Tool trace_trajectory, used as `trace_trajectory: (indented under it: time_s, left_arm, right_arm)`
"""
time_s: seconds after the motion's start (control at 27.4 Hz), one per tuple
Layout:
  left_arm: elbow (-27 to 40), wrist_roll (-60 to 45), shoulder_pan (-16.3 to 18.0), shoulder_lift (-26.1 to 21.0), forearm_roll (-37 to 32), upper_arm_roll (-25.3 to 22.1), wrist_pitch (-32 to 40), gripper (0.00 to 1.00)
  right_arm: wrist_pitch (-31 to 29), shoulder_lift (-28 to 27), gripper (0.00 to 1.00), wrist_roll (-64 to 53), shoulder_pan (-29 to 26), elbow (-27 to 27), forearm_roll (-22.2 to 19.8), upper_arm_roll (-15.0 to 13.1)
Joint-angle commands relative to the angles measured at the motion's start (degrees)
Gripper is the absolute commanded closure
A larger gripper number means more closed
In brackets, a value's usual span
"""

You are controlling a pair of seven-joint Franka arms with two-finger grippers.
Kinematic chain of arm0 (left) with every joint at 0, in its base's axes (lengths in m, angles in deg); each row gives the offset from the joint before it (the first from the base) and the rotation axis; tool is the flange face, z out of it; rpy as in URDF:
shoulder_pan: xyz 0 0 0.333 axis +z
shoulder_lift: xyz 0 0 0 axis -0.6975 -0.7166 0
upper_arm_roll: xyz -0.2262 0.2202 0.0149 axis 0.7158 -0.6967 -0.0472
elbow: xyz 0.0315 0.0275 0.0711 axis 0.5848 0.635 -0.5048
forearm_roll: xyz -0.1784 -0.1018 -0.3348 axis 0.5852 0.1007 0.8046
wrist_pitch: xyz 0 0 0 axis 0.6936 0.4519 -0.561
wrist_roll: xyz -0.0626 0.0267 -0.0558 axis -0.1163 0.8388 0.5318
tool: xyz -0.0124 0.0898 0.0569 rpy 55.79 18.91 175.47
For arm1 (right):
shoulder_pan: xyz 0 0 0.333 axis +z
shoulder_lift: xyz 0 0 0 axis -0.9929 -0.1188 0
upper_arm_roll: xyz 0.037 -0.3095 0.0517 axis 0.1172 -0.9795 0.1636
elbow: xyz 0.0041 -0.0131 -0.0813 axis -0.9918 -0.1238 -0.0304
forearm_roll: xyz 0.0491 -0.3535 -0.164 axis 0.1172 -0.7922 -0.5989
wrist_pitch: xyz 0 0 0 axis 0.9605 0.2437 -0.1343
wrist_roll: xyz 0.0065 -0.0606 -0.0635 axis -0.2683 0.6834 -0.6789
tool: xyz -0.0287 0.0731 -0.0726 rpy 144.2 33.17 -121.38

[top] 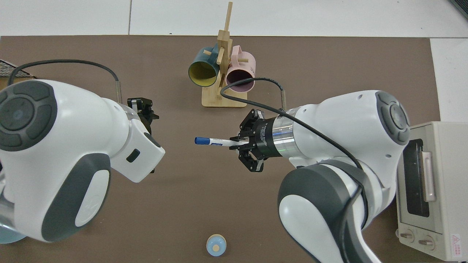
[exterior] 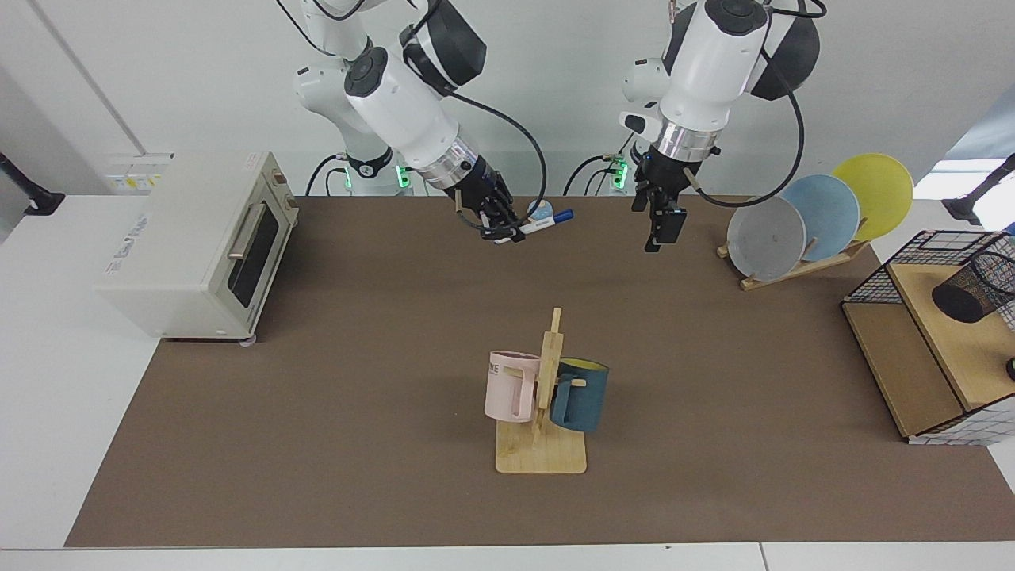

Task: Put markers into pen holder
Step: 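Carry the marker toward the left gripper while the left gripper reaches in, then grasp the marker with the left gripper while the right gripper releases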

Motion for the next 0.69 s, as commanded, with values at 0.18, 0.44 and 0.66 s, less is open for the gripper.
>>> trace_trajectory:
  time_s: [0.18,0.44,0.66]
  left_arm:
    - [-2.7,-5.8,-2.5,-1.4,0.1,2.4,-2.3,0.00]
    - [-3.1,-6.0,-2.9,-2.0,0.3,3.1,-2.3,0.03]
    - [-3.1,-7.3,-2.9,-2.0,-0.1,4.5,-2.1,0.40]
  right_arm:
    - [-6.1,-0.9,1.00,5.2,4.2,-0.5,1.4,-0.3]
    - [-7.0,-1.4,1.00,5.4,4.7,-0.6,1.4,-0.3]
    - [-7.0,-1.4,1.00,5.3,4.7,-0.6,1.4,-0.3]
